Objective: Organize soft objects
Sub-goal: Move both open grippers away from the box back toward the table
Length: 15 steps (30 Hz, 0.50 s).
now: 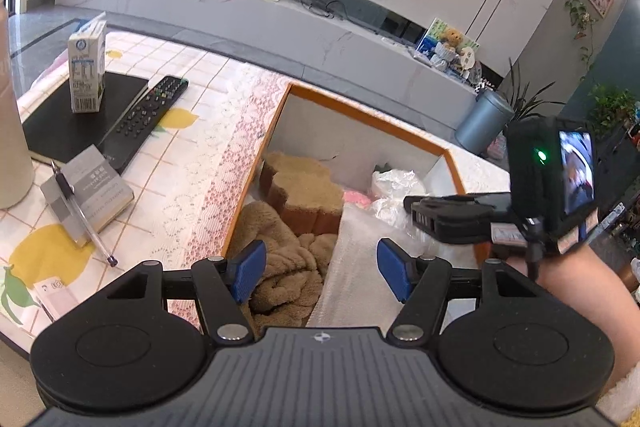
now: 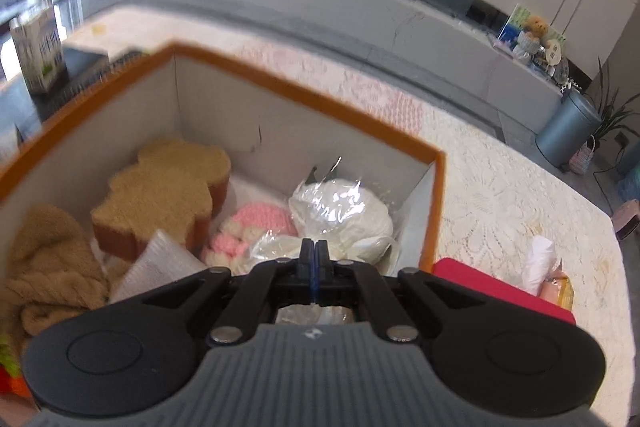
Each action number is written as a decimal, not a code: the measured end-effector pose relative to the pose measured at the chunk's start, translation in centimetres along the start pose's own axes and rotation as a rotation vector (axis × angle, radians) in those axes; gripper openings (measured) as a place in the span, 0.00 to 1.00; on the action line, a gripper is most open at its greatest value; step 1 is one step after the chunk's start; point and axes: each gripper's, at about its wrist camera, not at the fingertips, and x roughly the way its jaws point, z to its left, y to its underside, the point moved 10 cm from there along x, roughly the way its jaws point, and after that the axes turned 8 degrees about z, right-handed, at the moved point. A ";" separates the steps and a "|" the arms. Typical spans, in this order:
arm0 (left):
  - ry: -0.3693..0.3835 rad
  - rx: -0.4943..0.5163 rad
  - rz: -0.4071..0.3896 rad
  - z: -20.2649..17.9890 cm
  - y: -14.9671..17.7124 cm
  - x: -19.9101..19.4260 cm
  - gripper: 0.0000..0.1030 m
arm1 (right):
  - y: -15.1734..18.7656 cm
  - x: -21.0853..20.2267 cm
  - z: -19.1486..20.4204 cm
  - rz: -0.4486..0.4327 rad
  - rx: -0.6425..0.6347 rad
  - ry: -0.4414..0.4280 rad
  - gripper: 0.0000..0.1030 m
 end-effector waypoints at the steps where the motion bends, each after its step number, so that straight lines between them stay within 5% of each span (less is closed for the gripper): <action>1: 0.004 0.003 -0.004 -0.2 0.0 -0.2 0.73 | 0.1 -0.5 0.0 -0.010 0.004 -0.011 0.00; 15: -0.056 0.078 -0.075 -5.1 -0.3 -5.5 0.73 | 0.4 -10.0 -4.5 -0.155 0.113 -0.011 0.00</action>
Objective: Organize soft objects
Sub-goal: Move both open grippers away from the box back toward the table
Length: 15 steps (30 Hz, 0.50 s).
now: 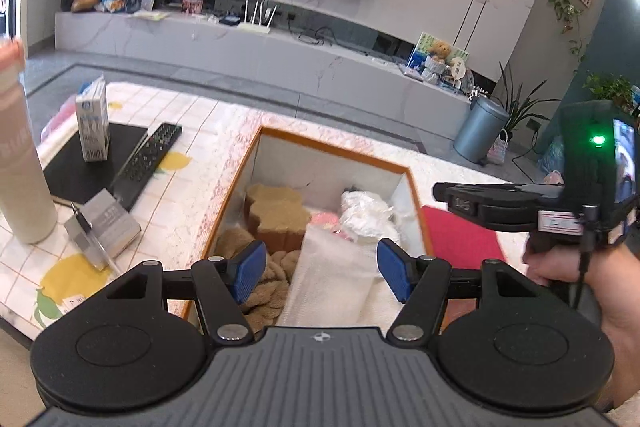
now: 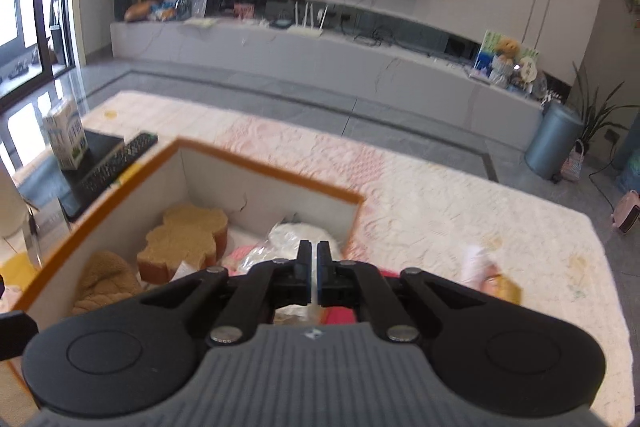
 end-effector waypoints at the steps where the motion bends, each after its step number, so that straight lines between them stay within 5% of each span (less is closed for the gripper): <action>1: 0.003 0.005 -0.007 -0.5 -0.2 -0.4 0.73 | -0.2 -1.0 -0.7 -0.016 0.005 0.004 0.00; 8: 0.041 0.071 -0.052 -5.1 -1.1 -3.2 0.74 | -0.9 -8.8 -6.8 -0.120 0.112 -0.059 0.02; 15: 0.078 0.132 -0.056 -10.7 -0.7 -2.9 0.75 | 0.6 -15.0 -14.5 -0.236 0.166 0.045 0.03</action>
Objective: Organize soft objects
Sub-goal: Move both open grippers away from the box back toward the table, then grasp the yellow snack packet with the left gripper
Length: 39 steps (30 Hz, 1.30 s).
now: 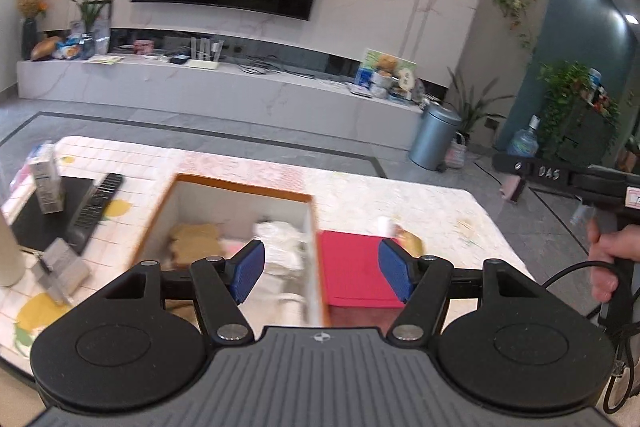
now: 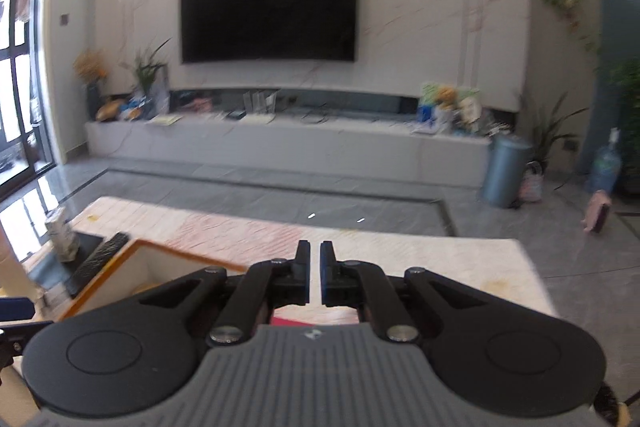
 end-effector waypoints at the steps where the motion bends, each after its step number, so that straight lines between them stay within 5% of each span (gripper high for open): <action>1: 0.006 0.009 0.008 -0.9 0.2 0.4 0.75 | 0.2 -0.5 -1.3 -0.009 0.013 0.015 0.03; 10: 0.153 0.078 0.114 -9.1 3.1 4.8 0.77 | 4.8 -1.1 -9.2 0.013 0.133 0.017 0.05; 22: 0.095 0.240 0.098 -16.7 7.3 10.8 0.78 | 8.7 0.8 -15.8 0.026 0.294 0.051 0.15; 29: -0.016 0.266 0.034 -19.4 9.4 15.7 0.78 | 11.8 2.4 -17.5 0.034 0.404 0.056 0.29; 35: -0.182 0.234 -0.034 -18.7 9.0 20.1 0.78 | 14.9 2.8 -21.8 0.084 0.442 0.282 0.41; 39: -0.260 0.230 -0.022 -18.5 8.8 23.9 0.78 | 16.5 3.9 -23.6 0.090 0.512 0.295 0.44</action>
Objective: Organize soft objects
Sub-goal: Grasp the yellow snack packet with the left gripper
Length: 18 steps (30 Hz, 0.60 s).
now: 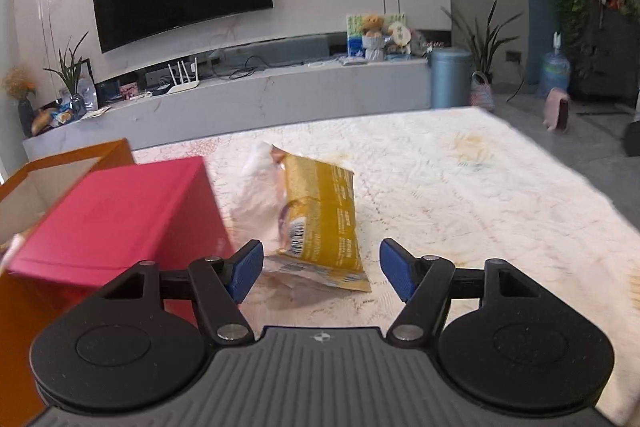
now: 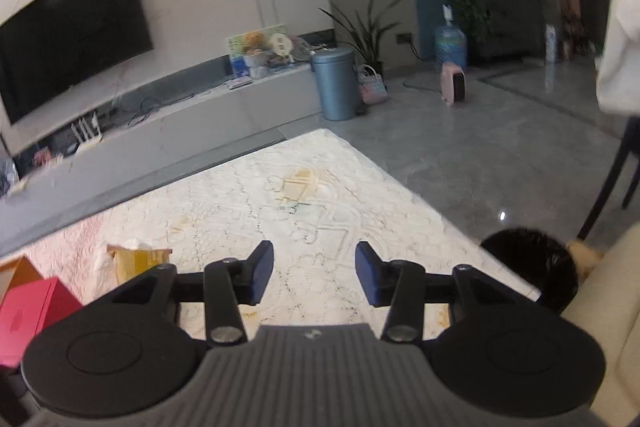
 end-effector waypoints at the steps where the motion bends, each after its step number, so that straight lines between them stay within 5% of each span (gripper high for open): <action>1: 0.003 0.013 0.009 -0.5 0.0 0.9 0.78 | 0.3 0.5 -0.3 0.008 0.041 -0.014 0.46; 6: -0.102 0.006 -0.040 -0.9 -0.4 2.8 0.79 | 1.3 3.6 0.1 0.040 0.102 -0.086 0.61; 9: -0.196 0.059 -0.075 -1.0 -0.5 3.4 0.81 | 1.8 6.0 0.3 0.045 0.070 -0.051 0.61; 12: -0.287 0.123 -0.093 -1.7 -0.7 4.4 0.83 | 2.0 7.1 0.9 -0.058 -0.067 0.014 0.64; 14: -0.290 0.151 -0.047 -2.1 -0.5 5.3 0.85 | 2.7 8.6 1.4 -0.011 -0.138 0.023 0.75; 18: -0.333 0.143 -0.002 -1.8 -0.5 6.1 0.87 | 3.7 10.4 0.9 0.022 -0.131 -0.042 0.76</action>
